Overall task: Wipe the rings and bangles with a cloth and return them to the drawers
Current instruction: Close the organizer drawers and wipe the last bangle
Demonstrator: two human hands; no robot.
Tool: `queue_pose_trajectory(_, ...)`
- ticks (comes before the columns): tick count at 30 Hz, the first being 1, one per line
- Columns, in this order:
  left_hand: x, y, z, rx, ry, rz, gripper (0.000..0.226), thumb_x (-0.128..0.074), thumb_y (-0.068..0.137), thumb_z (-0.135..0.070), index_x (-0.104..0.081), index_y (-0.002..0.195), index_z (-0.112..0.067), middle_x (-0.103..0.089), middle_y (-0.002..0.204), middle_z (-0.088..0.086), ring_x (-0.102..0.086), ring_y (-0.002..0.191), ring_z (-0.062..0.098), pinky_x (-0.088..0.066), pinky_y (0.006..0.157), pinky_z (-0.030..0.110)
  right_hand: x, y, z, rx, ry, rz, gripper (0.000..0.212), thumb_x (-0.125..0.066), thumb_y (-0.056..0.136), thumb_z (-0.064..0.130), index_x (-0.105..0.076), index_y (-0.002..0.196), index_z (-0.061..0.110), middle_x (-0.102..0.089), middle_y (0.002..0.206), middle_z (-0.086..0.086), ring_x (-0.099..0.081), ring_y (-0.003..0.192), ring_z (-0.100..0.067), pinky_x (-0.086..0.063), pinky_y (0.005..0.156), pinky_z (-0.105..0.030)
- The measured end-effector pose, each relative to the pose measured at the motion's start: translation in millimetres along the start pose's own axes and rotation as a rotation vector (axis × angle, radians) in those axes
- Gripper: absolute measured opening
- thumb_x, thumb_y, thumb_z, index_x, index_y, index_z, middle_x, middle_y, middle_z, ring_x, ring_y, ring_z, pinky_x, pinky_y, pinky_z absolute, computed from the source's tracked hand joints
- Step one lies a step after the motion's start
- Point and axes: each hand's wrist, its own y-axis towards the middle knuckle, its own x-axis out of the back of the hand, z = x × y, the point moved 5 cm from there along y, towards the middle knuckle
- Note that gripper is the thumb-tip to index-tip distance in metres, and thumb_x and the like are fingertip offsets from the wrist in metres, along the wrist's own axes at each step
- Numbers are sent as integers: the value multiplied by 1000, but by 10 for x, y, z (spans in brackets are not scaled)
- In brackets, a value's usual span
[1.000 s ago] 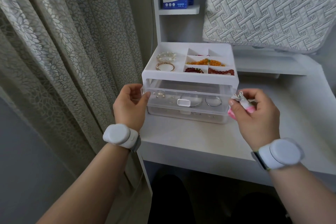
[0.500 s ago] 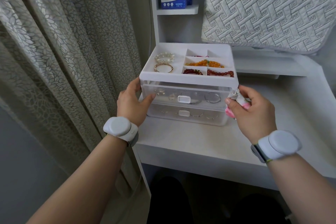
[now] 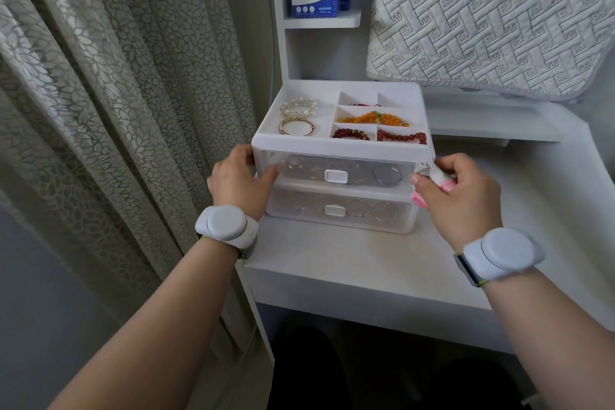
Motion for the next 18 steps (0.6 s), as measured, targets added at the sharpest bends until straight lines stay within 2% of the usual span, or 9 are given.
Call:
queue_pose_trajectory(2,-6,4,-8,2,5,-6,35,-70,76,-40,-58,100,-18,-66,97,-5,-58,101,26,-43,92,49,-10,23,-28,2,-20,5,15,-71,80,19,-62,89,11,-67,79,-2,-66,67,-15,-52,63,-22)
queue_pose_trajectory(4,-4,6,-23,3,26,-8,36,-70,76,-41,-57,100,-18,-66,98,-4,-58,101,25,-41,93,48,-21,43,-39,9,-45,-3,17,-72,79,20,-62,88,9,-67,77,-2,-67,69,-21,-57,69,-39)
queue_pose_trajectory(5,0,9,-29,3,42,-10,36,-70,76,-42,-57,100,-17,-66,98,-3,-57,101,25,-40,94,47,-28,46,-24,15,-54,-6,16,-72,79,19,-62,87,8,-66,75,-2,-67,68,-22,-56,69,-43)
queue_pose_trajectory(7,9,10,-43,-1,70,-15,37,-69,77,-42,-57,101,-16,-66,99,-3,-56,102,26,-38,93,43,-33,55,-12,26,-58,-16,16,-72,79,18,-62,86,7,-66,73,-2,-66,65,-20,-56,68,-42)
queue_pose_trajectory(10,18,9,-56,7,92,-19,37,-69,77,-42,-57,101,-17,-66,100,-3,-54,103,26,-34,91,40,-23,55,8,47,-100,-28,17,-72,79,18,-61,84,6,-66,75,-6,-60,63,-19,-50,64,-30)
queue_pose_trajectory(15,16,6,-58,26,107,6,39,-69,77,-43,-56,104,-17,-65,103,-3,-55,105,26,-35,93,41,-12,53,37,52,-118,-20,18,-72,79,21,-62,87,8,-63,75,-1,-64,70,-25,-53,67,-38)
queue_pose_trajectory(18,21,-65,-83,18,69,-12,59,-72,74,-41,-48,124,-19,-57,119,2,-48,114,28,-34,98,44,2,1,-24,-1,-43,62,22,-72,80,20,-61,98,13,-63,88,2,-65,71,-16,-57,69,-37)
